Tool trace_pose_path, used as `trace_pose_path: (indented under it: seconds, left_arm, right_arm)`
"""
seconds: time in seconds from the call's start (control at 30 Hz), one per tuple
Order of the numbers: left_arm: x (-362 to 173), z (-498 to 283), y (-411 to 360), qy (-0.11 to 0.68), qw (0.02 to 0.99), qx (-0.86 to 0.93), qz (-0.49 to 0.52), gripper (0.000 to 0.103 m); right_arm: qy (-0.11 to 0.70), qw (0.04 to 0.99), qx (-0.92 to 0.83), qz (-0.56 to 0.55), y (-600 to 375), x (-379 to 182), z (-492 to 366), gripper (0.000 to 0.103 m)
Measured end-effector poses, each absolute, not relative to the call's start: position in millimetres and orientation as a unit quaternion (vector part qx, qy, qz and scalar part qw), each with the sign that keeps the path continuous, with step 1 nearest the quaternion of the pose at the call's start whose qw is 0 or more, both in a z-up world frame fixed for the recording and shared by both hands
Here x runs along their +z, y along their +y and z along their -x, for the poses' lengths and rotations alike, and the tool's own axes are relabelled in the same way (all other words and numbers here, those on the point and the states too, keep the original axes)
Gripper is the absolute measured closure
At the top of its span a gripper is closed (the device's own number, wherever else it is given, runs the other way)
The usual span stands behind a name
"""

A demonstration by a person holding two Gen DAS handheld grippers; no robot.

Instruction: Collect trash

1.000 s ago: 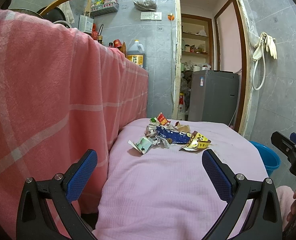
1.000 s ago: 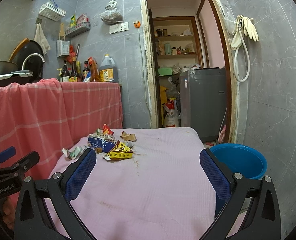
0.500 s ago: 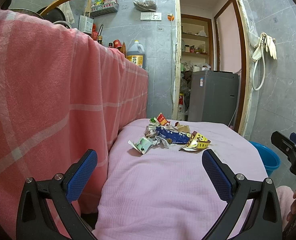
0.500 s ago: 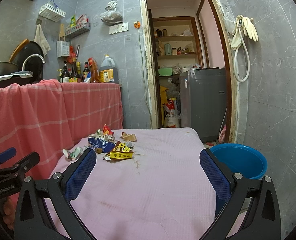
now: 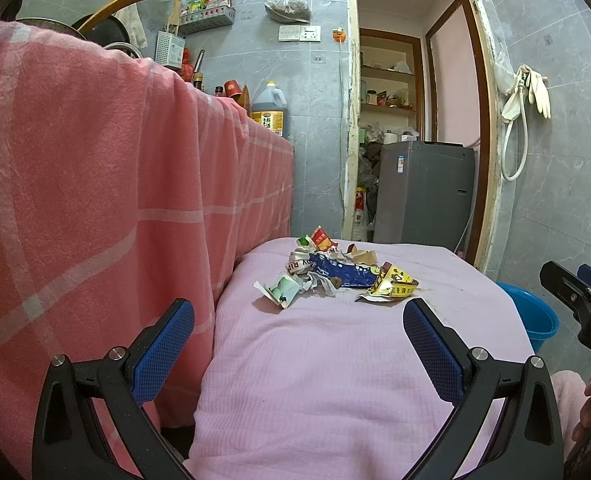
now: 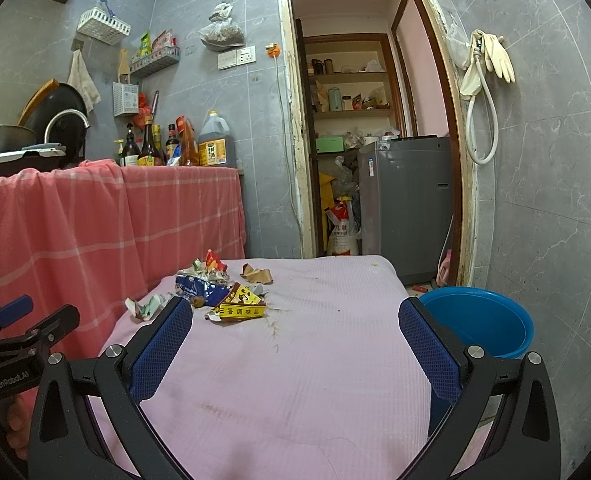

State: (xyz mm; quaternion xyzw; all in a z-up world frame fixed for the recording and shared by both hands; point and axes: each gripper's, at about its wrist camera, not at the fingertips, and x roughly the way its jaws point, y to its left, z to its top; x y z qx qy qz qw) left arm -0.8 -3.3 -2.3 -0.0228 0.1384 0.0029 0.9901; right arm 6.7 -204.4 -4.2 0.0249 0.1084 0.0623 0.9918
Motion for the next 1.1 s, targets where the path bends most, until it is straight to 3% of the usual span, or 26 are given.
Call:
trace_pose_path:
  seconds: [1.1]
  left_arm:
    - [-4.3,-2.8,-2.7,0.142,0.989,0.002,0.027,0.001]
  right_arm:
    - [0.109,0.992,0.063,-0.028,-203.1,-3.2,-6.2,0.0]
